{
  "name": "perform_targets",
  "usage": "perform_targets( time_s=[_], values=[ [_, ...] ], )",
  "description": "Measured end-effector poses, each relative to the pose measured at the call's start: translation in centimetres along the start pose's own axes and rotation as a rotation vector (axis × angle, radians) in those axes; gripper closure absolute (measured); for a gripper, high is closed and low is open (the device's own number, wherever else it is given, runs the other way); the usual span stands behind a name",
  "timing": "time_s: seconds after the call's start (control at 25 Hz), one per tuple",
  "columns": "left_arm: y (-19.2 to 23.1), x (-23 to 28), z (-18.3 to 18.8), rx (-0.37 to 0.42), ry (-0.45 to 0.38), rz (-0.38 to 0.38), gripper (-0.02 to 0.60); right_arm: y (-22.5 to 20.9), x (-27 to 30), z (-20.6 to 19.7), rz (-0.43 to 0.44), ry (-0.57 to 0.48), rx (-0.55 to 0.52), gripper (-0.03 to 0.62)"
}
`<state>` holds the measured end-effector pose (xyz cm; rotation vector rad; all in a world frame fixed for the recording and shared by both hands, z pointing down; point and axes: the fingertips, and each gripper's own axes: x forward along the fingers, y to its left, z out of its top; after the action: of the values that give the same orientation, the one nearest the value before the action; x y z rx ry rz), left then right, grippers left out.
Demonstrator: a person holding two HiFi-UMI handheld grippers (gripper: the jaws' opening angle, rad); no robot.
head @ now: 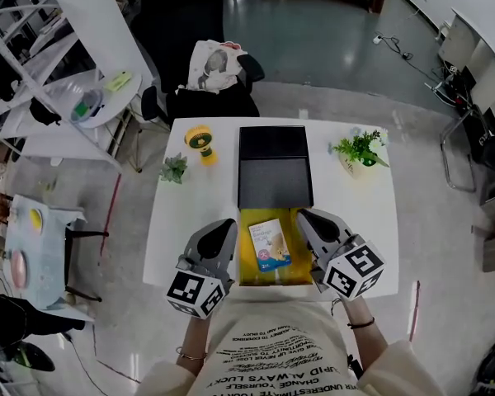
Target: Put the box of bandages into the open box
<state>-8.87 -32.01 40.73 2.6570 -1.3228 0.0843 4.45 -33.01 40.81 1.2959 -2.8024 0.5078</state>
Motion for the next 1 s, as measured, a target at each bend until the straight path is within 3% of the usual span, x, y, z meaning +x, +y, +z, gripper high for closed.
perform_targets(
  time_s=[0.48, 1.0],
  values=[
    [2.2, -1.0, 3.6, 0.058, -0.07, 0.1, 0.558, -2.2, -2.0, 5.4, -0.066, -0.169, -0.041, 0.589],
    [2.4, -1.1, 3.5, 0.069, -0.074, 0.111, 0.558, -2.9, -2.5, 5.2, -0.106, -0.185, -0.048, 0.589]
  ],
)
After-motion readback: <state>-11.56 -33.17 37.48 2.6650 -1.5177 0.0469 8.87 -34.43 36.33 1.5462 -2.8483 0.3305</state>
